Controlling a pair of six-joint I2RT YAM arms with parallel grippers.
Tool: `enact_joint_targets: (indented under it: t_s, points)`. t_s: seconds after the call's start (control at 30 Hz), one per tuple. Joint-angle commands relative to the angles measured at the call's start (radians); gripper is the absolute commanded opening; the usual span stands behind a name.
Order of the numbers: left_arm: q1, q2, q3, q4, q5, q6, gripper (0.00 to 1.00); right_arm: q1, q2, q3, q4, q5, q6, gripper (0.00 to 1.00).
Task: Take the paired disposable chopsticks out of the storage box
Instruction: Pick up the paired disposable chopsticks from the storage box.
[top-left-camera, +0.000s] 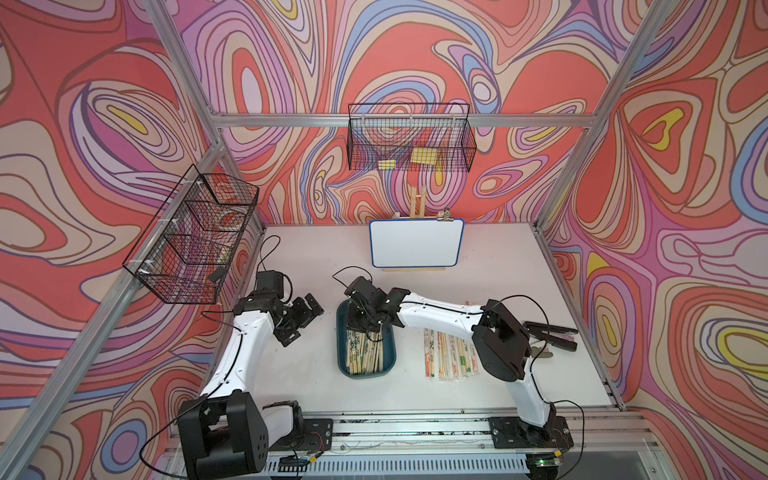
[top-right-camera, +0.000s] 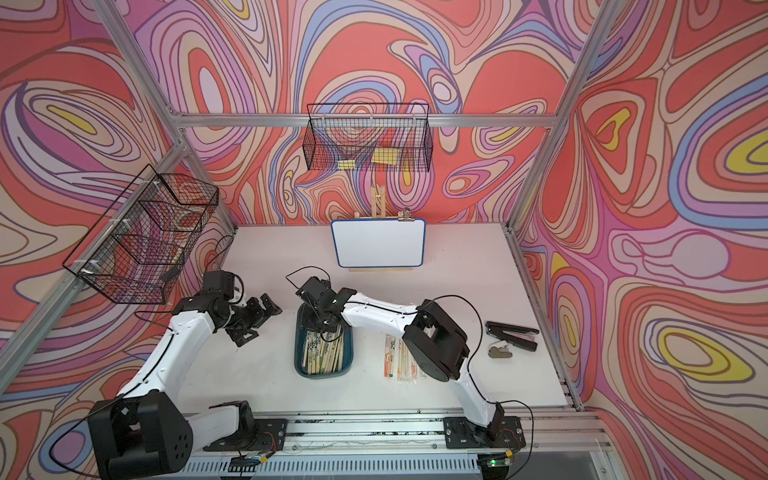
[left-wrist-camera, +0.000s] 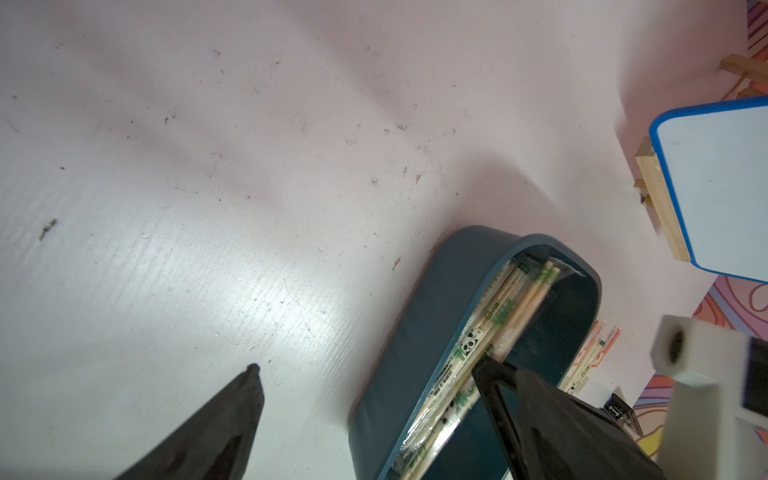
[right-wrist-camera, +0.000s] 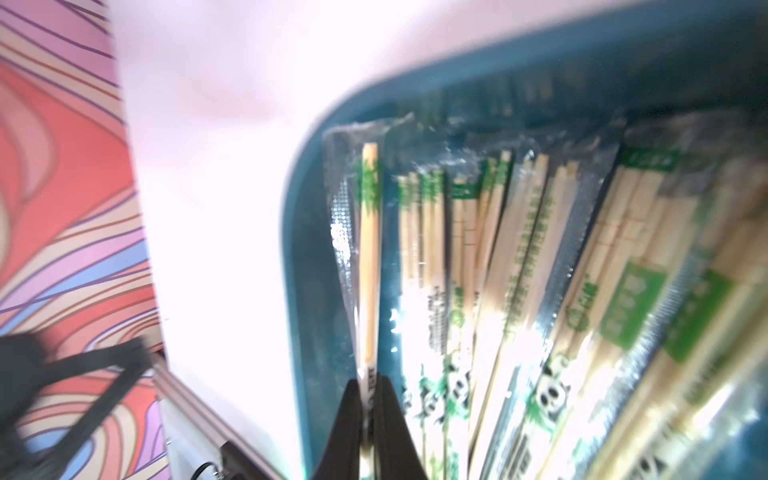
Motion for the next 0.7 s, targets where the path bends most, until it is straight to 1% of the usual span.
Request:
enact_joint_targets:
  t_s: [0.0, 0.13, 0.33, 0.53, 0.67]
  points:
    - [0.009, -0.012, 0.004, -0.001, 0.026, 0.036, 1.00, -0.013, -0.075, -0.019, -0.005, 0.053, -0.035, 0.03]
    - [0.009, -0.021, -0.001, -0.005, 0.057, 0.045, 1.00, -0.035, -0.133, -0.030, -0.041, 0.083, -0.068, 0.03]
    - [-0.005, -0.060, -0.016, -0.015, 0.086, 0.038, 1.00, -0.080, -0.253, -0.115, -0.109, 0.146, -0.113, 0.03]
    - [-0.073, -0.118, -0.039, -0.020, 0.087, -0.015, 1.00, -0.112, -0.368, -0.211, -0.206, 0.228, -0.165, 0.04]
    - [-0.140, -0.160, -0.055, -0.007, 0.051, -0.067, 1.00, -0.112, -0.375, -0.247, -0.290, 0.288, -0.184, 0.04]
